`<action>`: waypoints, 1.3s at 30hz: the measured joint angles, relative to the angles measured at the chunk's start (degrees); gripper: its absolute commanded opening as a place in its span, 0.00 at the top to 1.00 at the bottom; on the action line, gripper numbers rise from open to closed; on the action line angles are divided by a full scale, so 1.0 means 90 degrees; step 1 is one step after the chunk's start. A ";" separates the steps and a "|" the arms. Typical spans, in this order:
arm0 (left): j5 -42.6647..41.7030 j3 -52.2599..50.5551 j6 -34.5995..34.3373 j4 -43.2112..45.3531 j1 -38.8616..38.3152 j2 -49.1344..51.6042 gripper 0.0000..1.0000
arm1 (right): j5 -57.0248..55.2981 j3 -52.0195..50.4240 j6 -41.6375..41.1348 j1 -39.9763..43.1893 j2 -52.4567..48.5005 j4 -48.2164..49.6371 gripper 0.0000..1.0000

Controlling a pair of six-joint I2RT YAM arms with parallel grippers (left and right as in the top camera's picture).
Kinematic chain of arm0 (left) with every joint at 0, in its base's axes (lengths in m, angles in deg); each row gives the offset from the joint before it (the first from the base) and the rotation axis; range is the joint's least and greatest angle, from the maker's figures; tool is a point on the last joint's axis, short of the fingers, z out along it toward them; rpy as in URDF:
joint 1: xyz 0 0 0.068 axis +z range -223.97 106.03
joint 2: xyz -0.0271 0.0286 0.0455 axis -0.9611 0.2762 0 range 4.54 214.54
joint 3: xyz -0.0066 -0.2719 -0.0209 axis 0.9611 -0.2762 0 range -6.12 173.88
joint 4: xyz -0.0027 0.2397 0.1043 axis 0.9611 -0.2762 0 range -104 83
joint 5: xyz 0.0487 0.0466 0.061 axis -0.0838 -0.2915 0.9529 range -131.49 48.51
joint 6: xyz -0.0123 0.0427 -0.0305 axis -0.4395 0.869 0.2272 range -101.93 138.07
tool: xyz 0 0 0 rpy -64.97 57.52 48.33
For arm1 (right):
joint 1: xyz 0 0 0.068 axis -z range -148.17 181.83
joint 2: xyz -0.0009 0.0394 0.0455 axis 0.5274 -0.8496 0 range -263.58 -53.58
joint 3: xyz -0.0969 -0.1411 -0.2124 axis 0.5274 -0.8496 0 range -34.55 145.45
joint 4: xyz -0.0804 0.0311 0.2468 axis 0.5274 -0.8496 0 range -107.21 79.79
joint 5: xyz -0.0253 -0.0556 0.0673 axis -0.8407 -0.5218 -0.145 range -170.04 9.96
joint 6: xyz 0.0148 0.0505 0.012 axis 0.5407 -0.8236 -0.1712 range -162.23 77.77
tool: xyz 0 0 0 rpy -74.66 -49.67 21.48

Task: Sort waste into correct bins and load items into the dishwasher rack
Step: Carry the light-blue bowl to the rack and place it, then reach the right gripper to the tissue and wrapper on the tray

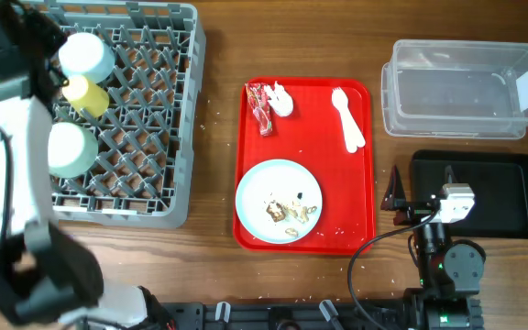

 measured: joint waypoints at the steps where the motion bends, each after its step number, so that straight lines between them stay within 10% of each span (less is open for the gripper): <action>1: -0.0107 0.0015 -0.0034 -0.0425 0.0000 -0.0301 0.00 | 0.0000 0.0000 0.0000 0.0000 -0.0002 0.0007 0.00; 9: -0.0420 -0.0005 -0.0476 -0.1379 0.0131 -0.0614 0.00 | -0.0148 0.0000 0.0097 0.0000 0.0000 0.0005 0.00; 15: -0.1285 -0.0005 -0.1617 -0.1940 0.2035 -0.0624 0.00 | -0.0114 0.0000 -0.0114 0.0000 0.0000 0.0304 0.00; 24: -0.2084 -0.0007 -0.1773 -0.2159 0.2169 -0.0624 0.00 | 0.0862 0.0107 -0.5073 0.0000 -0.0027 0.3823 0.00; 29: -0.2152 -0.0007 -0.1775 -0.2140 0.2169 -0.0624 0.00 | 0.1219 0.2635 -0.3696 0.0000 -0.1569 0.1309 0.00; 36: -0.2198 -0.0015 -0.1797 -0.2144 0.2166 -0.0639 0.00 | 0.2936 0.8587 -0.1030 -0.0673 -0.7388 -0.4024 0.00; 39: -0.2198 -0.0017 -0.1797 -0.2154 0.2169 -0.0639 0.00 | 0.2601 0.9838 -0.0568 -0.1528 -0.9539 -0.4602 0.00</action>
